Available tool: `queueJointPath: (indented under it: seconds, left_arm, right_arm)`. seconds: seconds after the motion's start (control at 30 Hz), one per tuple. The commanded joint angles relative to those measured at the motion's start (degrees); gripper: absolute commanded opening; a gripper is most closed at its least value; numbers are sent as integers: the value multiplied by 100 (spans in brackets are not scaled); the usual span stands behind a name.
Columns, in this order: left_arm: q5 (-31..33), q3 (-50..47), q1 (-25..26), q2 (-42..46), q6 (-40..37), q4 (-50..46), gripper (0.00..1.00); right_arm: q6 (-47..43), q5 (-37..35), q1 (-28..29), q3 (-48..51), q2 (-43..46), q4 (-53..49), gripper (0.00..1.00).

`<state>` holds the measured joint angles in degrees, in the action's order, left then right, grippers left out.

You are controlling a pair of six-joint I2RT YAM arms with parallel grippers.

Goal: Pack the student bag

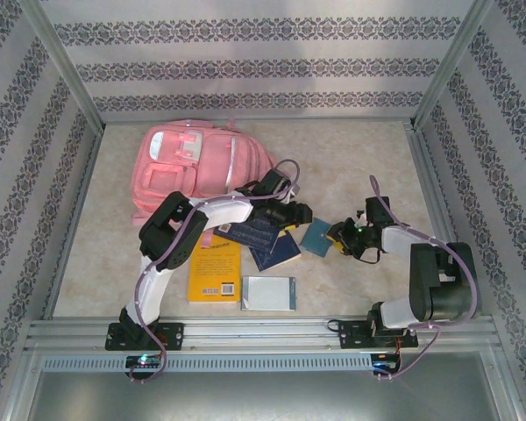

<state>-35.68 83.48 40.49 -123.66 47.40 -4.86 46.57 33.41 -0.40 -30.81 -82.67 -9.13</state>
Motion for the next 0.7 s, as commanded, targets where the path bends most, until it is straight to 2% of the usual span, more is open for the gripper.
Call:
queueJointPath:
  seconds: [0.0,0.37,0.5,0.6,0.67]
  left_arm:
    - [-333,259,34,-164,-137,-332,57]
    - [-992,384,220,-664,185,-52,55]
    - [-1234,335,240,-680,400,392,55]
    - [-1361,258,240,-643,724,896,47]
    - [-1357,249,241,-618,819,1008,37]
  right_arm:
    - [23,168,-12,145,-174,243,35]
    - [193,358,63,145,-534,592,35]
    - [272,427,183,116,-624,728,35]
    - [447,521,218,153,-642,955,35]
    - [514,520,225,154,-605,987,35]
